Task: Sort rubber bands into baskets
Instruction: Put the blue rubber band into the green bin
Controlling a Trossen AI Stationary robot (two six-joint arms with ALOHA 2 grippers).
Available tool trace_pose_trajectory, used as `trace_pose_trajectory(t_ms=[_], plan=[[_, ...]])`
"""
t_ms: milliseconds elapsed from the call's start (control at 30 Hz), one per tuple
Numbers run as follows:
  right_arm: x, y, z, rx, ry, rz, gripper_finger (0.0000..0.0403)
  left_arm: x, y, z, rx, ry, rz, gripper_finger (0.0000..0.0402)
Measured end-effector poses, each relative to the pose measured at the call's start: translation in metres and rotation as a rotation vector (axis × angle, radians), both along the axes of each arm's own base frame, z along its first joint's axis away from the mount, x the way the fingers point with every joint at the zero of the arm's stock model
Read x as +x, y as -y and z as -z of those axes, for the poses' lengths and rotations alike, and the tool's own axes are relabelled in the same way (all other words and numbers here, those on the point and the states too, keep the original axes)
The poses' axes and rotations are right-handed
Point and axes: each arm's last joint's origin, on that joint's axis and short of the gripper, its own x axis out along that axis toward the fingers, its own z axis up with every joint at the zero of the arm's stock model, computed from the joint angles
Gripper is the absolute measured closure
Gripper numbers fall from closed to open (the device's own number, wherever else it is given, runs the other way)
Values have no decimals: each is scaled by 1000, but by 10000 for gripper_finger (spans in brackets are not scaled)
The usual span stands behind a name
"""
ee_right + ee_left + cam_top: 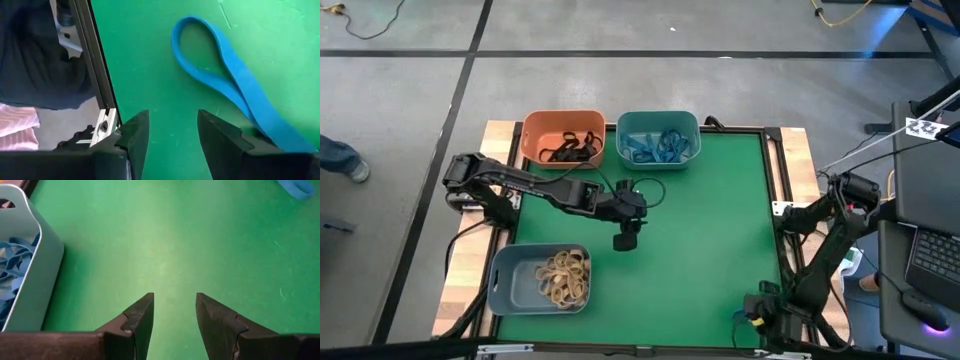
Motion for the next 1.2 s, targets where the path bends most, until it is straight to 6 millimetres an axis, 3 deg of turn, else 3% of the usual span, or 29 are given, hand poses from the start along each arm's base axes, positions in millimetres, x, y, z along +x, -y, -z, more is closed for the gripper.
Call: trace_pose_trajectory(t_ms=[433, 767, 867, 1067, 1200], plan=[[-1, 12, 3, -180, 75, -15, 233, 0, -1, 22, -1, 12, -2, 258], [0, 12, 27, -325, 54, -92, 237, 0, -1, 23, -1, 10, -3, 258], [0, 12, 28, -337, 75, -88, 267, 0, -1, 23, 3, 11, 2, 258], [3, 16, 29, -386, 104, -72, 388, 0, 4, 22, 0, 17, 11, 258], [12, 19, 29, -401, 146, -26, 378, -1, 14, 22, -1, 13, 33, 258]])
